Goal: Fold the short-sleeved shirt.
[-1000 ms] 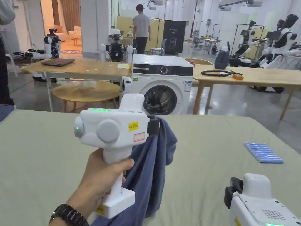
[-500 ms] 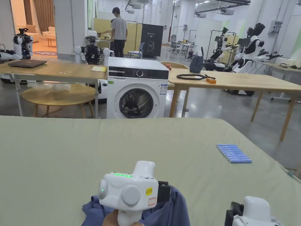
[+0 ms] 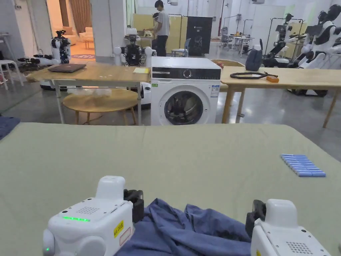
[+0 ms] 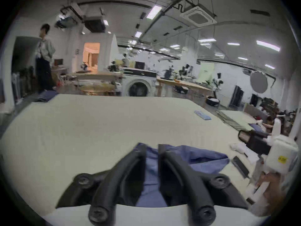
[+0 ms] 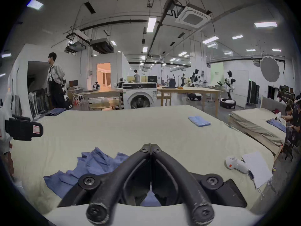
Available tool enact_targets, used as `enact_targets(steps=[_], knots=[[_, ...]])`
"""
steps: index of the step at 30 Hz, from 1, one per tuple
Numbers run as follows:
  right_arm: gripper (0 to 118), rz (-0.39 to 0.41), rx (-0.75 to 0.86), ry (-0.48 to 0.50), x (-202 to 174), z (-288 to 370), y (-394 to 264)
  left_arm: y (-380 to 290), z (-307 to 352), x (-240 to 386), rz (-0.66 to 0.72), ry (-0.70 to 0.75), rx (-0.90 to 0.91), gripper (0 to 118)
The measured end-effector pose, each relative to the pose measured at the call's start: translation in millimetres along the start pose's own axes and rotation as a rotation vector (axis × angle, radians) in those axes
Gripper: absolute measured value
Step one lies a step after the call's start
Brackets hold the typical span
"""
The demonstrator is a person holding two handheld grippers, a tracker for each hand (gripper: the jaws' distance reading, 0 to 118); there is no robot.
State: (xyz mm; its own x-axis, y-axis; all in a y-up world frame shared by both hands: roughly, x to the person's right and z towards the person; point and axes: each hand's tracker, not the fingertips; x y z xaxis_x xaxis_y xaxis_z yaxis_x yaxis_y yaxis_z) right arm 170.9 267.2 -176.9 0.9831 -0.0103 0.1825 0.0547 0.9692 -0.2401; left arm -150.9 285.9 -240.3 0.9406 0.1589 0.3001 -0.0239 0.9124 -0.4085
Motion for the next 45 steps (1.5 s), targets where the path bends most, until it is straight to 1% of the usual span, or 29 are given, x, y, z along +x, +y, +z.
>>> enact_targets(steps=[1, 6, 9, 10, 12, 13, 15, 17, 18, 19, 20, 21, 22, 24, 26, 27, 28, 29, 30, 31, 33, 34, 35, 37, 39, 42, 43, 44, 45], knots=[[0, 0.009, 0.016, 0.016, -7, 0, 1, -4, 7, -10, -0.001, 0.026, 0.01, 0], [0, 0.019, 0.048, 0.066, -34, -3, 8, -20, 34, -52, 0.031, 0.151, 0.002, 0], [0, 0.031, 0.037, 0.088, -45, -8, 8, -25, 43, -70, 0.029, 0.222, -0.056, 0], [0, 0.036, 0.03, 0.097, -48, -9, 8, -26, 42, -80, 0.047, 0.208, -0.08, 0], [0, 0.04, 0.02, 0.102, -51, -12, 6, -31, 36, -96, 0.123, 0.197, -0.259, 0], [0, 0.04, 0.014, 0.106, -51, -13, 6, -34, 31, -105, 0.161, 0.195, -0.255, 0], [0, 0.043, 0.002, 0.109, -52, -12, 5, -46, 13, -130, 0.209, 0.176, -0.33, 0], [0, 0.05, -0.008, 0.106, -51, -13, 3, -54, -2, -141, 0.213, 0.184, -0.414, 1], [0, 0.054, -0.014, 0.104, -50, -14, 2, -58, -10, -144, 0.211, 0.174, -0.446, 15], [0, 0.057, -0.021, 0.1, -48, -14, 0, -61, -20, -143, 0.207, 0.159, -0.486, 35], [0, 0.06, -0.026, 0.097, -47, -15, -1, -65, -26, -143, 0.209, 0.149, -0.508, 51], [0, 0.061, -0.031, 0.093, -44, -15, -2, -71, -33, -143, 0.218, 0.133, -0.524, 59], [0, 0.062, -0.036, 0.088, -42, -16, -4, -76, -42, -143, 0.224, 0.127, -0.569, 63], [0, 0.063, -0.051, 0.074, -37, -17, -8, -90, -56, -136, 0.226, 0.125, -0.64, 63], [0, 0.063, -0.066, 0.062, -32, -14, -9, -103, -71, -129, 0.21, 0.159, -0.719, 63], [0, 0.065, -0.074, 0.053, -28, -13, -11, -115, -77, -123, 0.192, 0.155, -0.755, 64], [0, 0.067, -0.083, 0.045, -25, -12, -13, -119, -78, -115, 0.121, 0.198, -0.732, 64], [0, 0.066, -0.088, 0.038, -21, -11, -14, -118, -77, -106, 0.072, 0.226, -0.706, 63], [0, 0.066, -0.095, 0.03, -16, -13, -20, -117, -77, -98, 0.038, 0.244, -0.707, 57], [0, 0.064, -0.102, 0.02, -10, -14, -23, -118, -70, -89, 0.016, 0.251, -0.701, 47], [0, 0.051, -0.118, 0.0, 0, -13, -26, -118, -69, -81, -0.003, 0.215, -0.694, 10], [0, 0.039, -0.127, -0.005, 7, -11, -25, -118, -69, -79, -0.012, 0.211, -0.688, 0], [0, 0.031, -0.134, -0.012, 12, -10, -26, -118, -68, -81, 0.01, 0.166, -0.676, 0], [0, 0.019, -0.155, -0.031, 26, -10, -27, -117, -62, -85, 0.035, 0.165, -0.662, 0], [0, 0.01, -0.182, -0.034, 41, -12, -30, -106, -45, -91, 0.102, 0.141, -0.6, 0], [0, 0.018, -0.248, -0.031, 59, -13, -31, -91, -24, -101, 0.144, 0.135, -0.514, 0], [1, 0.027, -0.279, -0.019, 64, -14, -32, -83, -22, -107, 0.155, 0.147, -0.482, 0], [7, 0.033, -0.29, -0.027, 66, -14, -33, -79, -19, -110, 0.154, 0.146, -0.492, 0], [10, 0.043, -0.317, -0.024, 69, -14, -36, -74, -14, -113, 0.158, 0.145, -0.48, 0]])
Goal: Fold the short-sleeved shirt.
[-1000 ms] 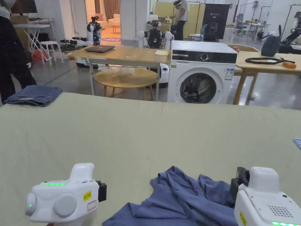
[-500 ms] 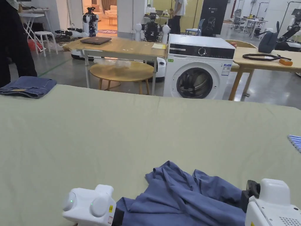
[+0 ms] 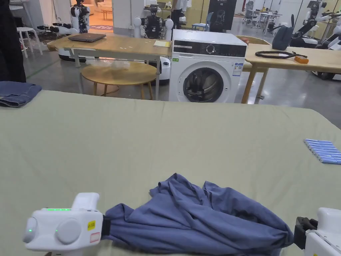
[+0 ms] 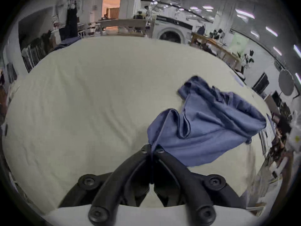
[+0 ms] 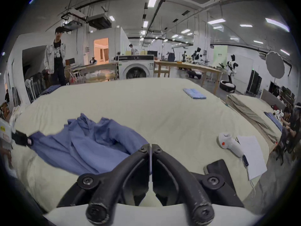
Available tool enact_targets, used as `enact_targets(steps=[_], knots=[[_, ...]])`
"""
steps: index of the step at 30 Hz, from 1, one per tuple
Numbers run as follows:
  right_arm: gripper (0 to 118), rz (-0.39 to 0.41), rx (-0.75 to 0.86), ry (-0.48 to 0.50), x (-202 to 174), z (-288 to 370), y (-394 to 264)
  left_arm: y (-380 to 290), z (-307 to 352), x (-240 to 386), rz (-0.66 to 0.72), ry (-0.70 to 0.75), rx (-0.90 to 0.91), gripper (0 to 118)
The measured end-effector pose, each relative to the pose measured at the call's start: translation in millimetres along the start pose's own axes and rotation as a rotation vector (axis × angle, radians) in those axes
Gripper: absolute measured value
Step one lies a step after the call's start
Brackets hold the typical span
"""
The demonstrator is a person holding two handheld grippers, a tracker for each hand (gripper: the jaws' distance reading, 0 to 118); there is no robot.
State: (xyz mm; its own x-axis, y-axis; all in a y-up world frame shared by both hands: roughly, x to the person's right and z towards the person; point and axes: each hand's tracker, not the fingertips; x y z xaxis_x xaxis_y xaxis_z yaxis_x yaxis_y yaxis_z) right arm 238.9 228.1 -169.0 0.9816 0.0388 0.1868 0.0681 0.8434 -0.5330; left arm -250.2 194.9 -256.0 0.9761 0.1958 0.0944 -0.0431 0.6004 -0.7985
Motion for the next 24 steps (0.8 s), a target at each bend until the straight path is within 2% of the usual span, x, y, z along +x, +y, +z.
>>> enact_targets(steps=[1, 2, 4, 5, 8, 14, 15, 16, 17, 18, 20, 22, 24], knots=[[10, 0.012, -0.037, 0.024, 2, -1, -3, 2, 6, -3, 0.013, 0.003, 0.025, 0], [23, 0.027, -0.071, 0.03, 3, -3, -5, 6, 5, -8, 0.014, 0.001, 0.018, 0], [57, 0.069, -0.186, 0.064, 1, -11, -15, 9, 8, -13, 0.031, -0.013, 0.025, 0], [67, 0.08, -0.226, 0.074, 2, -15, -23, 10, 9, -14, 0.033, -0.011, 0.026, 0], [67, 0.114, -0.289, 0.108, -4, -31, -44, 13, 8, -18, 0.032, -0.006, 0.034, 0], [67, 0.193, -0.331, 0.089, -29, -62, -56, 15, 6, -16, 0.037, -0.015, 0.032, 0], [66, 0.188, -0.329, 0.089, -31, -67, -55, 16, 5, -17, 0.039, -0.016, 0.033, 0], [59, 0.174, -0.333, 0.096, -31, -72, -53, 16, 5, -17, 0.042, -0.017, 0.033, 0], [38, 0.151, -0.344, 0.108, -32, -78, -53, 15, 5, -18, 0.044, -0.018, 0.032, 0], [25, 0.125, -0.359, 0.135, -33, -83, -54, 16, 3, -18, 0.047, -0.02, 0.031, 0], [9, 0.122, -0.357, 0.121, -38, -88, -55, 15, 2, -18, 0.052, -0.023, 0.029, 0], [6, 0.129, -0.354, 0.128, -36, -90, -55, 11, -2, -22, 0.048, -0.022, 0.029, 0], [4, 0.102, -0.34, 0.135, -32, -86, -51, 11, -3, -24, 0.043, -0.022, 0.031, 0]])
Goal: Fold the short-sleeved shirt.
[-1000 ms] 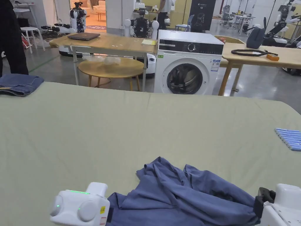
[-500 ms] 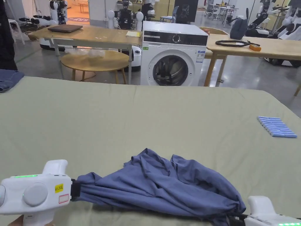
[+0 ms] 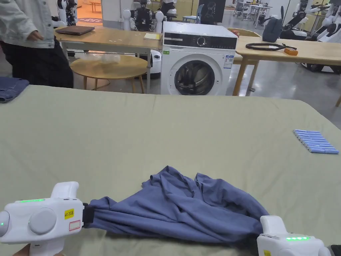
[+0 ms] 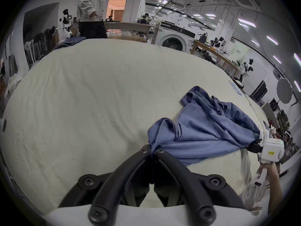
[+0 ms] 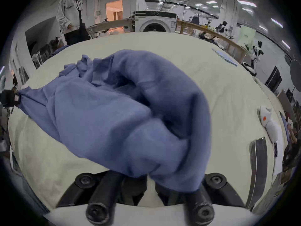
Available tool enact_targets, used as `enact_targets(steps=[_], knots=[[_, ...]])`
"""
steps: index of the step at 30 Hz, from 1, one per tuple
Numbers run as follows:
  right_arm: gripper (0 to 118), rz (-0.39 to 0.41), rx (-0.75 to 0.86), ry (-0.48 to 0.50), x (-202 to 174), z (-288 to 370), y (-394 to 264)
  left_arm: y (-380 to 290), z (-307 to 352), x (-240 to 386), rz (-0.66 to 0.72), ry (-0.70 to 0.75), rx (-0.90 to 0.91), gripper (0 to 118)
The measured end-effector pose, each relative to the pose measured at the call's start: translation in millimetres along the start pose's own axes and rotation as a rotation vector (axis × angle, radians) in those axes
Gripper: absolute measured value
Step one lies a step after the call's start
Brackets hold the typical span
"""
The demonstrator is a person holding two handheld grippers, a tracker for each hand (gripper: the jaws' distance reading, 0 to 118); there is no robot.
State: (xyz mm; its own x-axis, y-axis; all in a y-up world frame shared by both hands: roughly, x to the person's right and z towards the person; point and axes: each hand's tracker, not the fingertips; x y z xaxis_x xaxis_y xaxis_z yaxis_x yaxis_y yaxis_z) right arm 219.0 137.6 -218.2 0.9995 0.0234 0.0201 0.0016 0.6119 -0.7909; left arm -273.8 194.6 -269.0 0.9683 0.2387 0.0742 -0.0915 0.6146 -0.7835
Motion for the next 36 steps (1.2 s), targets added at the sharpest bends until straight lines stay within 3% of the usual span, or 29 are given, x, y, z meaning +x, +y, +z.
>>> enact_targets(steps=[6, 10, 18, 25, 28, 31, 36], knots=[[4, -0.011, 0.17, -0.047, 13, 37, 16, 10, 28, 1, -0.011, 0.005, 0.122, 0], [4, -0.048, 0.294, -0.056, 22, 79, 53, 41, 59, -6, -0.005, 0.008, 0.239, 0], [3, -0.031, 0.504, -0.092, 22, 129, 125, 111, 134, -27, 0.012, 0.063, 0.414, 0], [3, -0.028, 0.629, -0.122, 6, 160, 199, 177, 179, -45, -0.02, 0.176, 0.508, 0], [3, -0.075, 0.644, -0.047, 8, 167, 233, 197, 190, -57, 0.006, 0.177, 0.519, 0], [3, -0.021, 0.676, -0.134, -4, 175, 259, 225, 194, -69, 0.013, 0.212, 0.523, 0], [3, -0.047, 0.703, -0.125, -2, 178, 303, 259, 203, -76, 0.006, 0.229, 0.538, 0]])
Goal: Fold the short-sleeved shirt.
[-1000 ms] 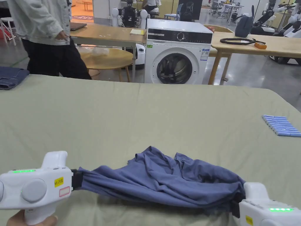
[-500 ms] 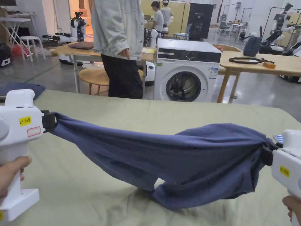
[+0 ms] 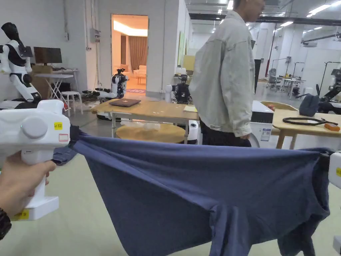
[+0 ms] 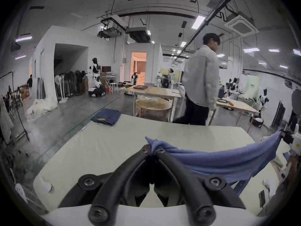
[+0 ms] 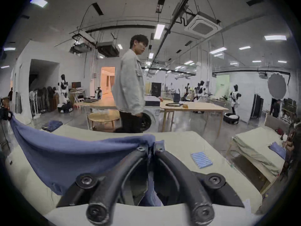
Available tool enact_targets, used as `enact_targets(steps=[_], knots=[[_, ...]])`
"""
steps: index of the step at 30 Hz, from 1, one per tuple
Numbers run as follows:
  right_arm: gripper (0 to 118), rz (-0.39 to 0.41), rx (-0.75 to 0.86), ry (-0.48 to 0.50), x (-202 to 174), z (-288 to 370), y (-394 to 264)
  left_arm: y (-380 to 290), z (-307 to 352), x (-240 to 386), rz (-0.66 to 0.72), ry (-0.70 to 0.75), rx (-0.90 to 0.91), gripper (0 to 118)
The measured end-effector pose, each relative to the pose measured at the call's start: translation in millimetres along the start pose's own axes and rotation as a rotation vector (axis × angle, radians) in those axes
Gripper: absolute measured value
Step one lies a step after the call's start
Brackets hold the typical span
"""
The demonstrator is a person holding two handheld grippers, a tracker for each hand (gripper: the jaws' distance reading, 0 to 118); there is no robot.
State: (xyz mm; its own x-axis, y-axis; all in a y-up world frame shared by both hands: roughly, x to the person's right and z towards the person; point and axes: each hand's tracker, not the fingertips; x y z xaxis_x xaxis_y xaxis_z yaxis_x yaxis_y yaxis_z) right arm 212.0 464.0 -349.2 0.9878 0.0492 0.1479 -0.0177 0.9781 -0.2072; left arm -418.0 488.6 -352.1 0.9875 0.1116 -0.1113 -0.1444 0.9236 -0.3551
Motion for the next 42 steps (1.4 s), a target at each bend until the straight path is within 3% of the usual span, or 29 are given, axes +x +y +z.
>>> enact_targets(steps=[8, 14, 24, 31, 40, 42], knots=[[3, 0.04, 0.052, 0.004, -19, -13, 57, 63, -17, 3, -0.003, 0.063, 0.069, 0], [3, 0.069, 0.04, 0.013, -21, -30, 45, 55, -16, 10, -0.022, 0.068, 0.07, 0], [3, 0.109, -0.145, 0.045, -19, -15, -94, -92, -33, -11, -0.051, 0.04, -0.115, 0], [3, 0.126, -0.259, 0.05, -8, 35, -193, -223, 4, -39, 0.042, 0.01, -0.221, 0], [3, 0.205, -0.372, 0.037, -4, 102, -274, -339, 68, -47, 0.052, 0.033, -0.346, 0], [3, 0.205, -0.404, 0.038, -14, 130, -264, -355, 67, -46, 0.048, 0.03, -0.383, 0]])
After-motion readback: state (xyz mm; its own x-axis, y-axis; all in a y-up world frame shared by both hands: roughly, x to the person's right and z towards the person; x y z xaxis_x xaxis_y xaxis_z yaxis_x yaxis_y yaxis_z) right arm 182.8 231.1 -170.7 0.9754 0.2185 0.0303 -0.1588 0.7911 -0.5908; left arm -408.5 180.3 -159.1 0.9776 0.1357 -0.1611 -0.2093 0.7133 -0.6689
